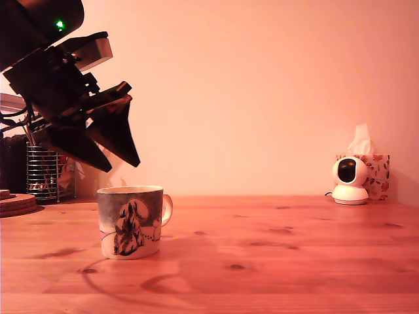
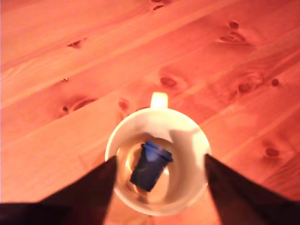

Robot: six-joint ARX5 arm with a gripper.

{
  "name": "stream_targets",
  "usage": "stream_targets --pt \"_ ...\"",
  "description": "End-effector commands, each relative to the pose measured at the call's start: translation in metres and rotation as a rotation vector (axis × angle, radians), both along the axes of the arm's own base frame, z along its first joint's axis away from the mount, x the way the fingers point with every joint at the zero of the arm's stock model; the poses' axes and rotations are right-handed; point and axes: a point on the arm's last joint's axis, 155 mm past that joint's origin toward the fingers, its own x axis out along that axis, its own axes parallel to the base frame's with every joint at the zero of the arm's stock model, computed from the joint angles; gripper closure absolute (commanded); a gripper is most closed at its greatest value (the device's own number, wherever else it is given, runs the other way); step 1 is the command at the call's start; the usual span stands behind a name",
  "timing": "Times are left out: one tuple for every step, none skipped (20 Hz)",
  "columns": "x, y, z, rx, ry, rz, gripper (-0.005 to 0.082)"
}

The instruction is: Pick up the coffee capsules on the table and drop them inside the coffee cup

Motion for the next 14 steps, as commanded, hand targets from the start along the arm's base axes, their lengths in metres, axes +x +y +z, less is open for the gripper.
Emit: stream_targets --pt "-0.001 0.0 -0.008 0.012 0.015 -0.006 0.0169" --pt "-0.001 0.0 -0.008 0.011 0.015 -0.007 0.0191" --pt "-0.002 0.0 -0.008 0.011 0.016 -0.007 0.0255" --pt "-0.003 -0.001 -0.008 0.006 0.02 -0.013 0.0391" --pt "-0.004 -0.002 -0.009 0.003 0.026 -0.018 0.0611" --pt "-0.008 -0.004 -0.01 -0.003 0.041 -0.031 0.0815" --pt "-0.009 -0.004 -0.011 -0.006 0.048 -0.036 0.0768" --pt "-0.011 -0.004 -0.012 -0.004 0.054 -0.037 0.0794" --pt "-0.012 -0.004 -0.013 0.001 0.058 -0.041 0.0793" --pt "-0.014 -0.004 -0.014 0.003 0.063 -0.046 0.0793" --pt "-0.017 -0.004 -0.016 0.002 0.066 -0.05 0.0793" --pt "-0.02 -0.003 -0.019 0.002 0.067 -0.052 0.0793" --pt "-0.025 -0.001 -0.022 0.003 0.068 -0.052 0.0793" --pt "-0.03 0.002 -0.027 0.002 0.066 -0.052 0.0793"
